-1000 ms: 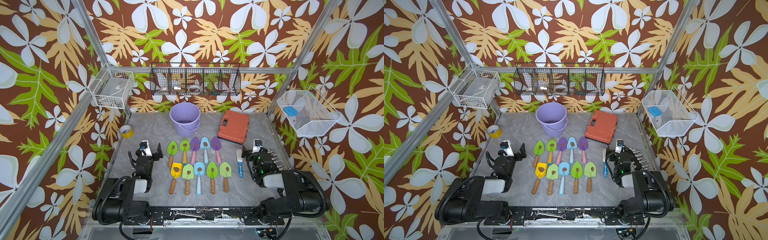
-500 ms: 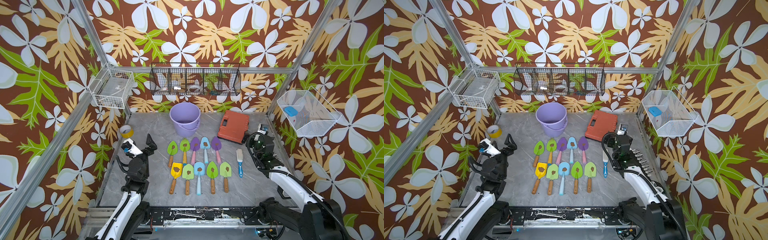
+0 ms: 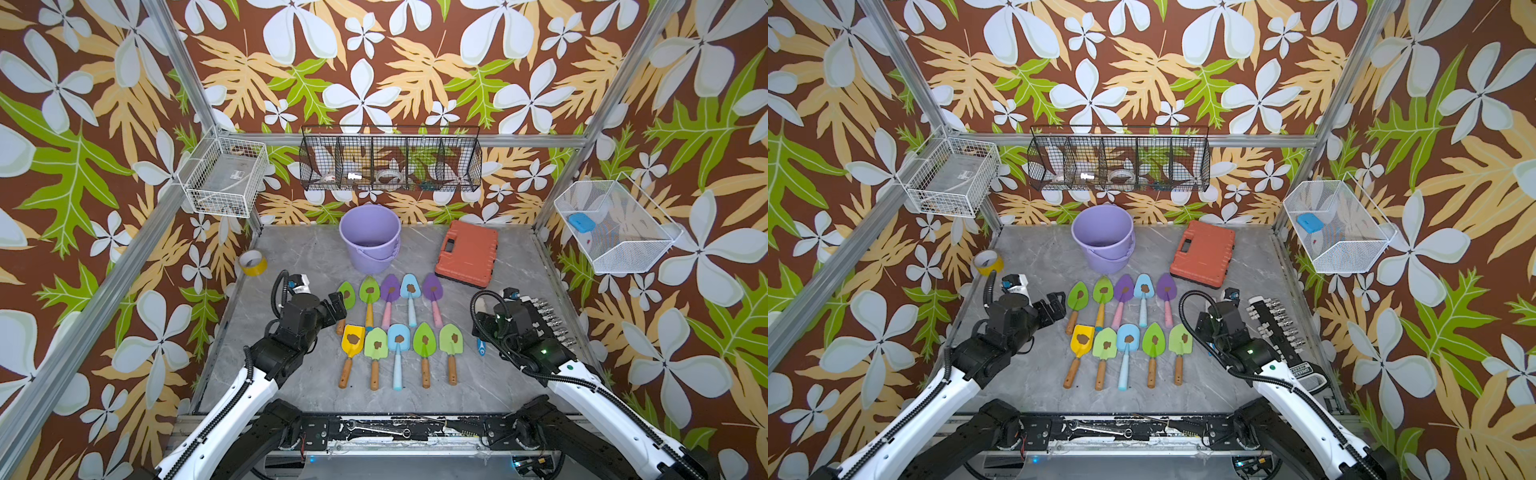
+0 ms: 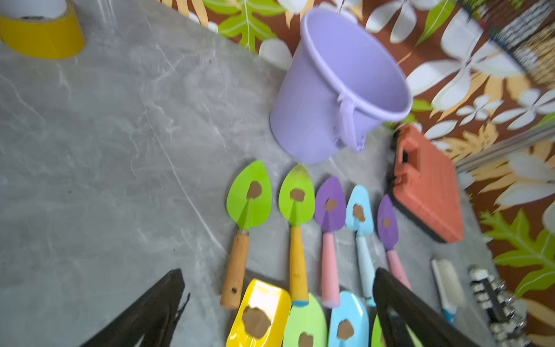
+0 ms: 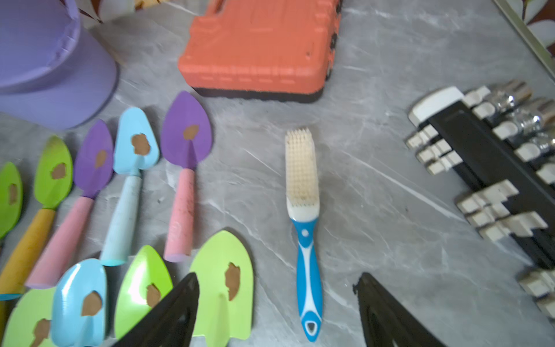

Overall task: Brush the soil off the hand trowel and place it into the bucket
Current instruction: Pick up the brush from the center of the board.

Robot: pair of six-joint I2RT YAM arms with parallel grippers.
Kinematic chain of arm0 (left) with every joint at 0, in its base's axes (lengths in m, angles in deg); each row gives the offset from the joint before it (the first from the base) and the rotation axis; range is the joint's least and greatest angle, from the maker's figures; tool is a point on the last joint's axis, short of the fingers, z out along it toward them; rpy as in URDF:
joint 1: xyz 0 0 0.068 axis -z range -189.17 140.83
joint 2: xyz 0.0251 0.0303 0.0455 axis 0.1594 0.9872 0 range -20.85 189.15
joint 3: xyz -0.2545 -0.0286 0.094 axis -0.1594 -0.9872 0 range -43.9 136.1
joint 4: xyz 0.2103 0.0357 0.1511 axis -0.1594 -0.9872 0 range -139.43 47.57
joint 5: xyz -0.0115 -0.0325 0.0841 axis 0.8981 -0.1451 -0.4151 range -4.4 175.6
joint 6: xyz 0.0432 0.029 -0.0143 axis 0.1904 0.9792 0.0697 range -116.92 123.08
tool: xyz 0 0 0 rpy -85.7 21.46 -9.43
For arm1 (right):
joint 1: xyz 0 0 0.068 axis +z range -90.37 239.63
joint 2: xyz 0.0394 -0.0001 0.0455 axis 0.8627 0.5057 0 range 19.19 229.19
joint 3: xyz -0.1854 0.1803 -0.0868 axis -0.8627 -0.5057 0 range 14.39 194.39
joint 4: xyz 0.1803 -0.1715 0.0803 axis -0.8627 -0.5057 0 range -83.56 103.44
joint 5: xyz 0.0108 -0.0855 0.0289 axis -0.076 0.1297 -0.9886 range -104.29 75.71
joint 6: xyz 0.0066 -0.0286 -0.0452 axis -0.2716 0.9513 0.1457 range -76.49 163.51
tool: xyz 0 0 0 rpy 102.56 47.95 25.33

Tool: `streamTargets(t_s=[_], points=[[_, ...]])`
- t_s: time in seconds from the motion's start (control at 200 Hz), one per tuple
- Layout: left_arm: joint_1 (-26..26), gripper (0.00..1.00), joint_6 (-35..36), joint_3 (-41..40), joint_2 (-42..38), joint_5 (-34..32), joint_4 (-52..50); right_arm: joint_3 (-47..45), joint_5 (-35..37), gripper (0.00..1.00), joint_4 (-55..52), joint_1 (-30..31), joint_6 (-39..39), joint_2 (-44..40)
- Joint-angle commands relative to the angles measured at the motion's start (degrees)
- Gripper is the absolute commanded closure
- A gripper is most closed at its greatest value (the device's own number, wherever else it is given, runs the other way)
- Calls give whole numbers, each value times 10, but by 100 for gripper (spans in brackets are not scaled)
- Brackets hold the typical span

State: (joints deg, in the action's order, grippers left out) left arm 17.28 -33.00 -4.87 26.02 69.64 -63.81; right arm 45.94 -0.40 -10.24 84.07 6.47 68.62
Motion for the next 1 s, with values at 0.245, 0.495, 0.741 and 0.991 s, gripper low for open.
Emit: streamTargets(t_s=[0.245,0.495,0.741,0.991], points=[[16,0,8,3,58,12,-27,11,1,28,35,-3,-7,126],[122,0,40,73,165,-91,-100,30,-22,29,67,-11,4,180],[154,0,58,53,185,2,-29,-3,-49,35,75,-54,8,166],[154,3,45,55,191,91,37,-16,-54,47,115,-63,21,200]])
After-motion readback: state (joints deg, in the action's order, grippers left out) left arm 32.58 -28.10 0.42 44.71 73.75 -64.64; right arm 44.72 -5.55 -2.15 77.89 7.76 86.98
